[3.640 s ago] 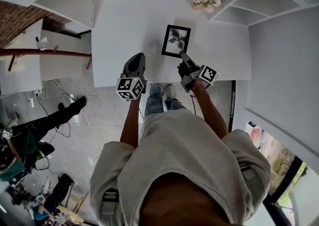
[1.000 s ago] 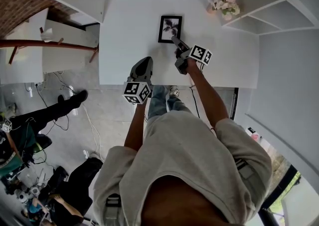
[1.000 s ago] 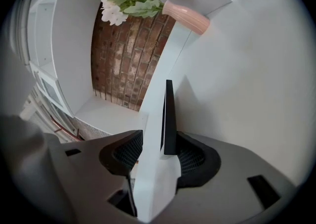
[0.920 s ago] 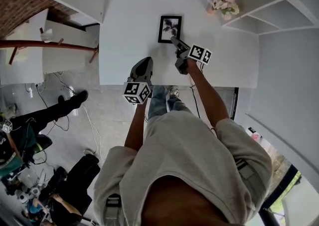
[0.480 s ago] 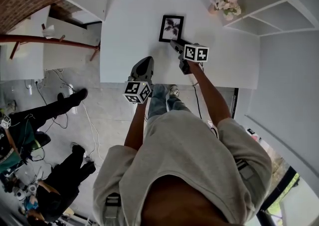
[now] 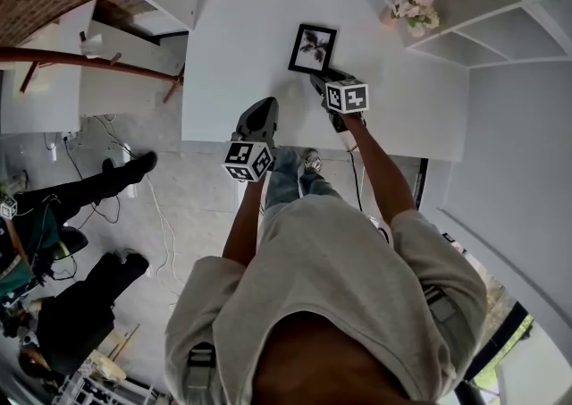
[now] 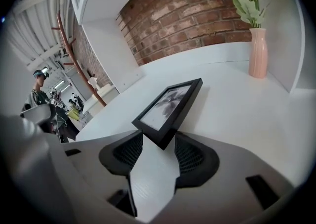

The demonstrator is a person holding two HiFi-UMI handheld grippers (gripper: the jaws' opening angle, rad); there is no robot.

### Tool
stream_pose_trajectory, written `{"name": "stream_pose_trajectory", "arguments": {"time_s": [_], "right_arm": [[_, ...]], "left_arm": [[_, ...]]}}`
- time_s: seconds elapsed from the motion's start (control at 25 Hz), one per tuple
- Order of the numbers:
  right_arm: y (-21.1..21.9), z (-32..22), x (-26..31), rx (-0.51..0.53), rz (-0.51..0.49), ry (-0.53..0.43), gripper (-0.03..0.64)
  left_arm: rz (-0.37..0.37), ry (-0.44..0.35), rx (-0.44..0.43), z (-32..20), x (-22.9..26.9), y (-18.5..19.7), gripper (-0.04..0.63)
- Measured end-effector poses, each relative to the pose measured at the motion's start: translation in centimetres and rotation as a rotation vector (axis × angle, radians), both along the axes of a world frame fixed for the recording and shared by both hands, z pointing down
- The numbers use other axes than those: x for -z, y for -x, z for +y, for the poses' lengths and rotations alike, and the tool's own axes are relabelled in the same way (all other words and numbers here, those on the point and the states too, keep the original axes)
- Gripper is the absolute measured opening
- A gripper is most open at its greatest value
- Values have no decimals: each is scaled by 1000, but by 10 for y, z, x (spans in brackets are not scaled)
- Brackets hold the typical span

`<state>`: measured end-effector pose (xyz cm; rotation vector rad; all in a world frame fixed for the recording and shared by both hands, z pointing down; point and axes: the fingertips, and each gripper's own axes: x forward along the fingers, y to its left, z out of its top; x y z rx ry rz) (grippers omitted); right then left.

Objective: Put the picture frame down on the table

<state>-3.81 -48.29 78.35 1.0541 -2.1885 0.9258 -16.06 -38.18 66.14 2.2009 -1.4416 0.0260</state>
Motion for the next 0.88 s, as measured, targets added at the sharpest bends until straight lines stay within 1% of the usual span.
{"name": "stream_pose_trajectory", "arguments": {"time_s": [0.32, 0.64, 0.72, 0.88], "right_arm": [[-5, 7, -7, 27, 83, -2, 214], [-9, 10, -4, 10, 85, -18, 196], [-11, 12, -2, 5, 83, -26, 186], [-13, 16, 8, 6, 87, -58, 134]], "left_arm": [[8, -5, 2, 3, 3, 1, 17], [3, -10, 3, 7, 5, 0, 17], [1, -13, 3, 8, 6, 0, 17], [-1, -24, -1, 9, 13, -2, 17]]}}
